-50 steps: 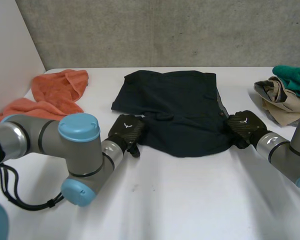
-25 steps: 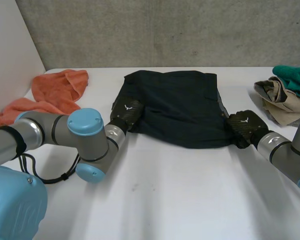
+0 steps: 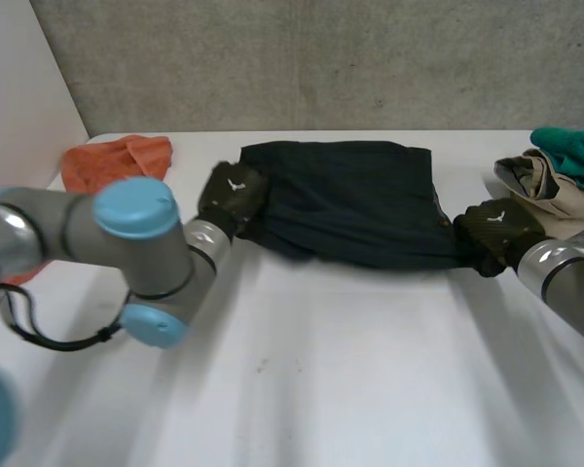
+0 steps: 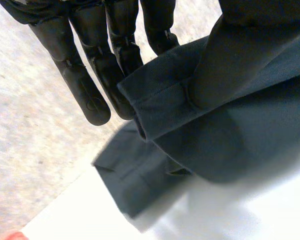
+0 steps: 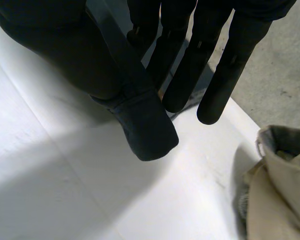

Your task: Fold the laundry.

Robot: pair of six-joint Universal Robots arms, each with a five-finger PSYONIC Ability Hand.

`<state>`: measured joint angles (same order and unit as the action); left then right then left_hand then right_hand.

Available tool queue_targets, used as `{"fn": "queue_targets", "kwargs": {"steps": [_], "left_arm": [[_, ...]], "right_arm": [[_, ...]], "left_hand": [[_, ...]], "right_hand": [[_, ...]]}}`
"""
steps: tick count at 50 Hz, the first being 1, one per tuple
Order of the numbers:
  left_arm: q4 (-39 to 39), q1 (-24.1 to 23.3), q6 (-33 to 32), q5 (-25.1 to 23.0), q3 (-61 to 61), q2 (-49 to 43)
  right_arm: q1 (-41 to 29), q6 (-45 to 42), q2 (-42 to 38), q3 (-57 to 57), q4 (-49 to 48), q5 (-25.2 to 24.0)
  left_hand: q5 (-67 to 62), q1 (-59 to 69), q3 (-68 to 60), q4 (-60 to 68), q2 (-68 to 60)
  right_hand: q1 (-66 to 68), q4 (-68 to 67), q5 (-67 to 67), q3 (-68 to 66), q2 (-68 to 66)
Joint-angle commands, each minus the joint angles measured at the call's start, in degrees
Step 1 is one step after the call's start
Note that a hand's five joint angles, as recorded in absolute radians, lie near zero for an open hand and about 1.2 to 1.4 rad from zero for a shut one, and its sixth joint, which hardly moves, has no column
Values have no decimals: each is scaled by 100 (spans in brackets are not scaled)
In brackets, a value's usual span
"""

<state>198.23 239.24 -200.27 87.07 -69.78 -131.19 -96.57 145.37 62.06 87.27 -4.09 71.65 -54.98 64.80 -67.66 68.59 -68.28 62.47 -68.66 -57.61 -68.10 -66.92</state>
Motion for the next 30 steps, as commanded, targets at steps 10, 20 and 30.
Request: {"fn": "queue_targets", "kwargs": {"steps": [10, 20, 30], "left_arm": [[-3763, -35, -547, 21, -2900, 4408], [-4372, -492, -768, 38, -3253, 4612], [-1728, -396, -785, 73, -1786, 2468]], "right_arm": [[-222, -1791, 2256, 703, 3211, 139], [-143, -2786, 2934, 1583, 4127, 103], [-283, -1619, 1557, 645, 2399, 392]], "left_hand": [[-1502, 1520, -1234, 1141, -1172], [-1502, 1520, -1234, 1141, -1172], [-1502, 1520, -1234, 1141, -1172]], "right_hand": [[1753, -1134, -1239, -1190, -1308], [1753, -1134, -1239, -1190, -1308], [1753, -1134, -1239, -1190, -1308]]}}
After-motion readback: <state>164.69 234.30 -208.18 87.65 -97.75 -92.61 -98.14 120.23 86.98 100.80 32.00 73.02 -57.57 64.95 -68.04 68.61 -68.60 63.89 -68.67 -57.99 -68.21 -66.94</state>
